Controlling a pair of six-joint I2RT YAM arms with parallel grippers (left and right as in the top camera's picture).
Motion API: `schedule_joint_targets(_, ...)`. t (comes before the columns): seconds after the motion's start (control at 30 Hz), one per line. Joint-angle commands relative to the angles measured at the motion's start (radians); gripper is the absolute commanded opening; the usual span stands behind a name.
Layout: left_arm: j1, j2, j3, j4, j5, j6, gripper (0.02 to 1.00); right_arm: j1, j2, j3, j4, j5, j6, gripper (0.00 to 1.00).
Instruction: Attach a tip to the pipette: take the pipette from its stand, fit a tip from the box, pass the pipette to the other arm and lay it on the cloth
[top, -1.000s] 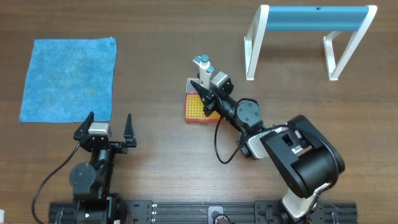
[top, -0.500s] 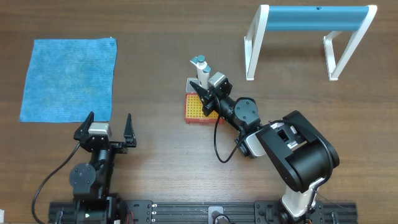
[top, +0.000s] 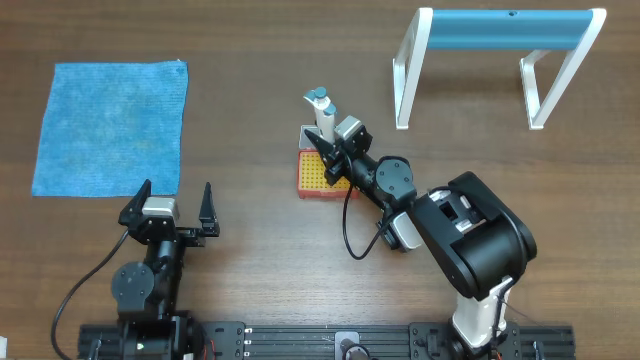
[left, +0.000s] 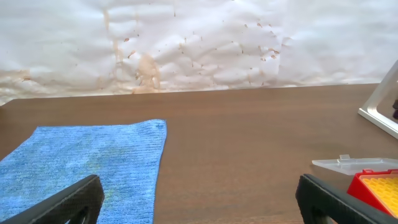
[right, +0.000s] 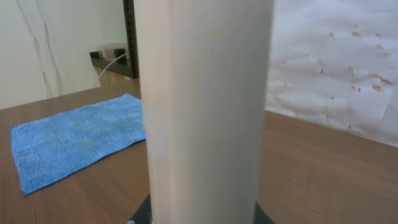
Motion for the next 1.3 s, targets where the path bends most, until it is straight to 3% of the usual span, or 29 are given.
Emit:
schedule_joint_targets(0.03,0.004,-0.004,-0.002,-0.005,-0.007,-0.016,0.996,-0.006,0.069,-0.037,-0.040,-0.031,-0.010,0.080)
schedule_joint_targets(0.23,0.004,-0.004,-0.002,-0.005,-0.007,-0.016,0.996,-0.006,0.051,-0.036,-0.034,-0.031,-0.010,0.080)
schedule_joint_targets(0.4,0.004,-0.004,-0.002,-0.005,-0.007,-0.016,0.996,-0.018,-0.202,-0.018,-0.037,-0.032,-0.011,0.082)
schedule_joint_targets(0.5,0.004,-0.004,-0.002,-0.005,-0.007,-0.016,0.996,-0.018,-0.348,0.002,-0.076,-0.106,-0.010,0.080)
schedule_joint_targets(0.53,0.004,-0.004,-0.002,-0.005,-0.007,-0.016,0.998,-0.018,-0.400,0.004,-0.127,-0.138,-0.010,0.080)
schedule_joint_targets(0.57,0.004,-0.004,-0.002,-0.005,-0.007,-0.016,0.996,-0.018,-0.517,0.035,-0.305,-0.235,-0.007,0.080)
schedule_joint_targets(0.63,0.004,-0.004,-0.002,-0.005,-0.007,-0.016,0.996,-0.018,-0.703,0.138,-0.742,-0.331,-0.007,0.080)
schedule_joint_targets(0.7,0.004,-0.004,-0.002,-0.005,-0.007,-0.016,0.996,-0.019,-0.852,0.281,-1.280,-0.338,-0.007,0.082)
schedule_joint_targets(0.8,0.004,-0.004,-0.002,-0.005,-0.007,-0.016,0.996,0.002,-0.914,0.312,-1.667,-0.357,0.002,0.080)
schedule_joint_targets(0.93,0.004,-0.004,-0.002,-0.005,-0.007,-0.016,0.996,0.016,-0.914,0.311,-1.766,-0.557,0.223,0.080)
schedule_joint_targets(0.97,0.004,-0.004,-0.002,-0.005,-0.007,-0.016,0.996,0.016,-0.914,0.311,-1.765,-0.563,0.279,0.080)
schedule_joint_targets(1.17,0.004,-0.004,-0.002,-0.005,-0.007,-0.016,0.996,0.016,-0.914,0.311,-1.739,-0.562,0.282,0.080)
schedule_joint_targets(1.2,0.004,-0.004,-0.002,-0.003,0.040,-0.034,0.996,0.016,-0.914,0.311,-1.739,-0.562,0.286,0.080)
schedule_joint_targets(1.23,0.004,-0.004,-0.002,0.016,0.187,-0.166,0.996,0.016,-0.914,0.311,-1.739,-0.562,0.303,0.080)
schedule_joint_targets(1.27,0.004,-0.004,-0.002,0.022,0.346,-0.359,0.996,0.016,-0.914,0.311,-1.739,-0.562,0.317,0.080)
schedule_joint_targets(1.3,0.004,-0.004,-0.002,0.020,0.570,-0.692,0.998,0.016,-0.914,0.311,-1.739,-0.562,0.336,0.066)
